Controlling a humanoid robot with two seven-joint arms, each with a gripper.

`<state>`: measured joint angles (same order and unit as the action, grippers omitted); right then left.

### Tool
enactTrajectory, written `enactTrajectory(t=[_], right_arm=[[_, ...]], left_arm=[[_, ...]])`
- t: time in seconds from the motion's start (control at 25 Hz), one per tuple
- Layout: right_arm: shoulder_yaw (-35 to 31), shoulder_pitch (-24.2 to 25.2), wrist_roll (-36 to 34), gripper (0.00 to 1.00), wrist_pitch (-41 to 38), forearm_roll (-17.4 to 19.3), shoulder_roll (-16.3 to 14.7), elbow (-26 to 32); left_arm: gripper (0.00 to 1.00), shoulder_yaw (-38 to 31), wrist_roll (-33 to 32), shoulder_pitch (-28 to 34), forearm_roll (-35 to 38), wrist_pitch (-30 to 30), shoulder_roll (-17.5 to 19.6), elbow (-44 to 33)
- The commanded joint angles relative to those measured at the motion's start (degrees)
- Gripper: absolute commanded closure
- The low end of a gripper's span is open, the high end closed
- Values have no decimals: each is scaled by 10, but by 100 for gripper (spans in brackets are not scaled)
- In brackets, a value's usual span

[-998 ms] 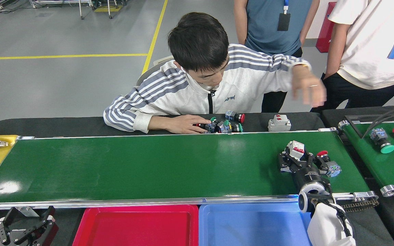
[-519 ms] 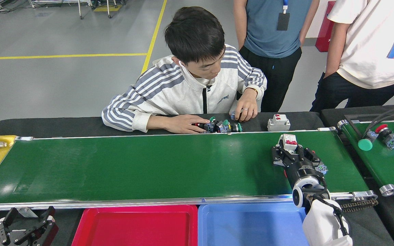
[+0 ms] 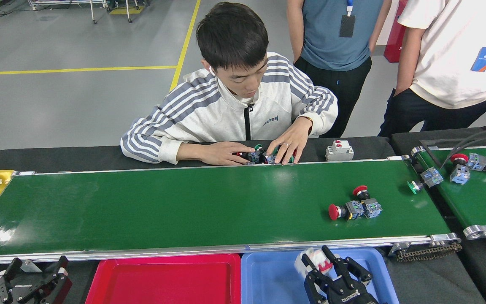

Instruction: Pick switch part from conveyor to tray

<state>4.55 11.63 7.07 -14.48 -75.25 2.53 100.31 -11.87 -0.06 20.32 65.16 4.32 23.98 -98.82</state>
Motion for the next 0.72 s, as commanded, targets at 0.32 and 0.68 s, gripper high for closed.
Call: enactTrajectory(t=[0.32,0.68], right_arm=[[2,-66,1,1,215,-60,5,-33],[63,-169,20,1,234,-74,25,-147]], left_arm=[[0,-3,2,-2,1,-1,5,-7],[0,-3,2,-3,1,-1,7,-6]])
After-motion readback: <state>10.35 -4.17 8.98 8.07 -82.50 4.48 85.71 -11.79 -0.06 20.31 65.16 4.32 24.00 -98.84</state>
